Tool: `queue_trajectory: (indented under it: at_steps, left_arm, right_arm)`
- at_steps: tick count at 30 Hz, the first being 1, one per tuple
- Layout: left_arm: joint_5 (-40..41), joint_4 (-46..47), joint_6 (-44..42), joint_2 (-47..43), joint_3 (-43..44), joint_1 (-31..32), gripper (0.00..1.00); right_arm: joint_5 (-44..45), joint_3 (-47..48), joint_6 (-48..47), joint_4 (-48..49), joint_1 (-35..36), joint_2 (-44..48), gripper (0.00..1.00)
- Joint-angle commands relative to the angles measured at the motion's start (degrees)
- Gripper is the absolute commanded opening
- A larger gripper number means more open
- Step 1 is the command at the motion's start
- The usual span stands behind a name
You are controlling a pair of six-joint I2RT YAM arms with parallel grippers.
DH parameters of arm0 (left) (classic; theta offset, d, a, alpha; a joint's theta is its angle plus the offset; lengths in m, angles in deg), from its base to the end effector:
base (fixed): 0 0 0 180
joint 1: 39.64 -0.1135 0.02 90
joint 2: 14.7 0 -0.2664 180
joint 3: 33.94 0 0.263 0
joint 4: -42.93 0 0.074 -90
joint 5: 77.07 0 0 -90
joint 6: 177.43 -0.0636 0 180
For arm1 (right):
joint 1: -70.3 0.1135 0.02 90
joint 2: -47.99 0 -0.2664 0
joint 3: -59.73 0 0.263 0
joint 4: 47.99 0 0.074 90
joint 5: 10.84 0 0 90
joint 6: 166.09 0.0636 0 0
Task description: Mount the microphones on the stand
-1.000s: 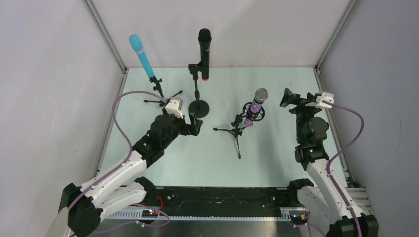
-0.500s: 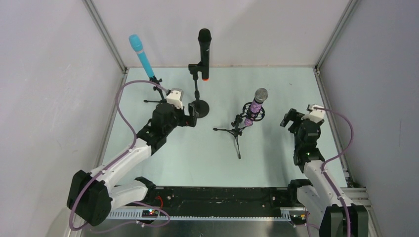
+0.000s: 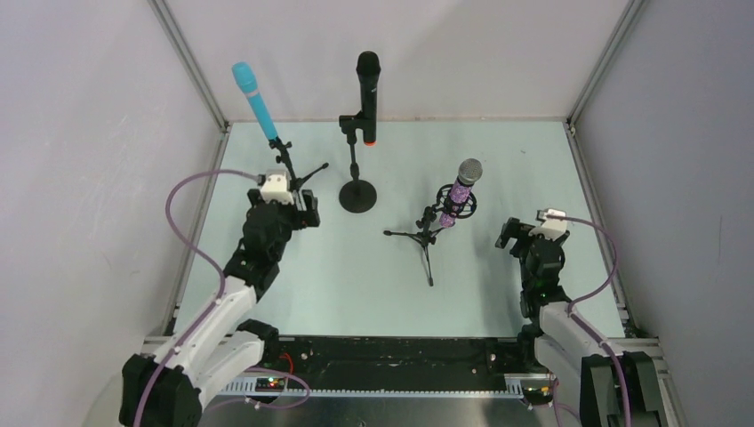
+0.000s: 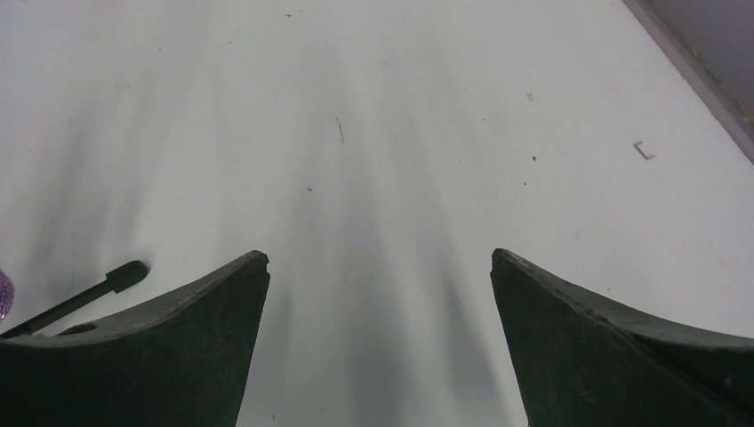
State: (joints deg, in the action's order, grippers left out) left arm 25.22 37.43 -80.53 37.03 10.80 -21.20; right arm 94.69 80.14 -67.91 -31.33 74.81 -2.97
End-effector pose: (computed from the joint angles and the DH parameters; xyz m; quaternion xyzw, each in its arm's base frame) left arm 0.2405 -0.0659 0.2612 0.0113 0.7782 -0.0551 0.6255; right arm 0.2107 -0.0005 0.1543 0.1082 0.7771 -0.0382 0.6188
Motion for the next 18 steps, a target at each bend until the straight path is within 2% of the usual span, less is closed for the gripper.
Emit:
queue_trajectory:
  at_steps: [1,6,8,10,13,18]
  left_arm:
    - [7.2,6.77,-3.57,-7.03,-7.73,-0.33,1.0]
    - [14.39,12.93,-6.31,-10.79,-16.8,-0.31,1.0]
    - [15.9,17.92,-8.17,-11.5,-20.5,-0.31,1.0]
    - [16.2,28.04,-10.62,-11.89,-26.2,-0.29,1.0]
    - [15.14,50.77,-15.77,-6.96,-34.79,-0.48,1.0]
    - [13.41,57.27,-20.41,5.05,-32.4,-0.68,1.0]
  right_arm:
    - [-1.5,-4.63,-3.21,16.81,0.95,1.1,0.99]
    - [-2.5,-5.92,-3.86,25.49,1.06,-2.59,0.99]
    - [-3.19,-5.93,-4.68,29.6,1.09,-5.6,0.99]
    - [-4.33,-5.06,-6.42,30.78,1.03,-8.71,0.99]
    - [-8.08,-5.65,-7.66,36.6,-0.54,-12.22,0.99]
    - [-9.21,-6.71,-7.16,48.62,-1.8,-24.27,0.99]
